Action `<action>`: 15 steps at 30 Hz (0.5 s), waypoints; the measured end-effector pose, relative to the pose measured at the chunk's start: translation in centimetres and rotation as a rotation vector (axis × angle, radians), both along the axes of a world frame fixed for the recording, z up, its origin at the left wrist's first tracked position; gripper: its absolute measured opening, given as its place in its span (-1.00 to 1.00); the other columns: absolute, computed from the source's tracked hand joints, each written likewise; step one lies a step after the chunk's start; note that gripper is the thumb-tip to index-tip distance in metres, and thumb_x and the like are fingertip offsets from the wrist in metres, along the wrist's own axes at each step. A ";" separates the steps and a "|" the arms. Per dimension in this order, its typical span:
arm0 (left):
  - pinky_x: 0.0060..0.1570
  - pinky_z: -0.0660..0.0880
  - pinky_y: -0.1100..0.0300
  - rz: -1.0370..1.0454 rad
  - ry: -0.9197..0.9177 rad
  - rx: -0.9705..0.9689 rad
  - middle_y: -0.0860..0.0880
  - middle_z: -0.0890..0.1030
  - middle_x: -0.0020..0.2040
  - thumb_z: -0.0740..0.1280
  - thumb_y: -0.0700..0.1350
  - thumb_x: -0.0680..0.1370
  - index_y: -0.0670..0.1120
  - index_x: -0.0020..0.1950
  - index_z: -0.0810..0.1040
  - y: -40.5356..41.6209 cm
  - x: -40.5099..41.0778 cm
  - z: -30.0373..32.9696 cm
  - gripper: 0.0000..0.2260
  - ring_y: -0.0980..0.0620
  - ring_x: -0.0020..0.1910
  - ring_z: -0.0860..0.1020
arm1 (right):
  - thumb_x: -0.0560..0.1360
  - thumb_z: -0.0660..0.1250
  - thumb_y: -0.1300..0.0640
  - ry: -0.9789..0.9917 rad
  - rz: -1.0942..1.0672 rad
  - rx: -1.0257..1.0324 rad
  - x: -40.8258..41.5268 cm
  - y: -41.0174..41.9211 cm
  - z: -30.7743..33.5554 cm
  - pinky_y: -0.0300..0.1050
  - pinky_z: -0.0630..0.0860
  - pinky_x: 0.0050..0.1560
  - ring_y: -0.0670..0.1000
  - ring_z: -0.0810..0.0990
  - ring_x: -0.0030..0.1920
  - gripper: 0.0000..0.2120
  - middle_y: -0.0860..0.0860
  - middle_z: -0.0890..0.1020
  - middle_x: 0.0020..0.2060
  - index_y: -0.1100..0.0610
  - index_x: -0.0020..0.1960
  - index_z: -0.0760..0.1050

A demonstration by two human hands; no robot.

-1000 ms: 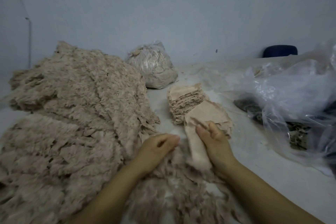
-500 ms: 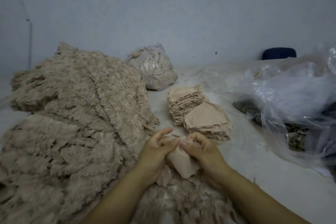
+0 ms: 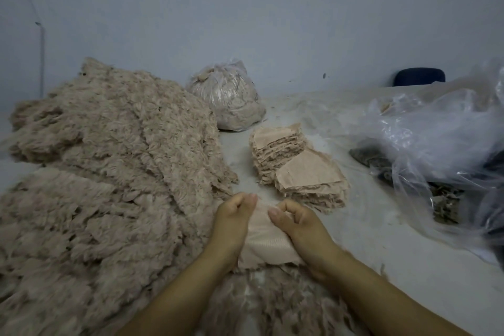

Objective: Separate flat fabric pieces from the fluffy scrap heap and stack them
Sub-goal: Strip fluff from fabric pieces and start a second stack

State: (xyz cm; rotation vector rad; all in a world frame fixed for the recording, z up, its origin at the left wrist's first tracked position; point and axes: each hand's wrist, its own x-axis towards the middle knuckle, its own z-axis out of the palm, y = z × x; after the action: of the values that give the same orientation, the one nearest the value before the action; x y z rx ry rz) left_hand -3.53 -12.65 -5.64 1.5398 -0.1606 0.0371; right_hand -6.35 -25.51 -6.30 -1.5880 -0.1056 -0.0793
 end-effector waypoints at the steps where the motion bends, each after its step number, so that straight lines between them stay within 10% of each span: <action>1: -0.28 0.37 0.12 0.055 0.018 -0.025 -0.15 0.45 -0.33 0.23 -0.11 0.60 -0.19 -0.20 0.46 0.0 0.2 0.0 -0.77 -0.02 -0.32 0.42 | 0.57 0.29 0.16 -0.001 -0.031 0.003 0.1 0.1 0.0 -0.26 0.31 -0.39 -0.10 0.36 -0.40 -0.74 -0.06 0.44 -0.45 0.09 -0.30 0.41; 7: -0.68 0.14 0.36 0.151 0.261 -0.409 0.04 0.32 -0.60 0.18 0.07 0.60 -0.15 -0.26 0.45 1.9 1.5 0.0 -0.65 0.16 -0.67 0.23 | 0.60 0.22 0.14 0.053 -0.215 0.275 0.2 -0.2 0.3 0.02 0.50 -0.15 0.06 0.55 -0.23 -0.86 0.12 0.61 -0.25 0.16 -0.09 0.49; 11: -0.19 0.58 0.12 -0.246 0.346 -0.209 -0.11 0.69 -0.09 0.35 0.16 0.39 -0.13 0.02 0.63 1.2 0.4 0.1 -0.60 -0.06 -0.14 0.65 | 0.54 0.27 0.24 0.126 -0.043 0.611 0.0 -0.1 0.4 -0.04 0.63 -0.05 0.14 0.66 0.02 -0.75 0.20 0.66 0.05 0.25 0.20 0.44; 15: 0.13 0.52 -0.07 -0.214 0.372 -0.438 -0.29 0.62 0.09 0.36 -0.16 0.41 -0.32 0.20 0.50 0.8 0.4 0.4 -0.59 -0.18 0.04 0.61 | 0.38 0.39 0.18 0.165 0.084 0.522 -0.2 -0.5 0.2 -0.05 0.63 -0.06 0.11 0.67 0.00 -0.61 0.18 0.67 0.02 0.22 0.19 0.49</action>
State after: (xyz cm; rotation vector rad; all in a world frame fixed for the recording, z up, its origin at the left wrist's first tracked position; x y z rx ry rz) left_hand -3.10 -11.89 -5.28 1.0629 -0.0164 -0.3603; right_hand -6.55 -25.97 -6.13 -1.0625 -0.0189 0.0857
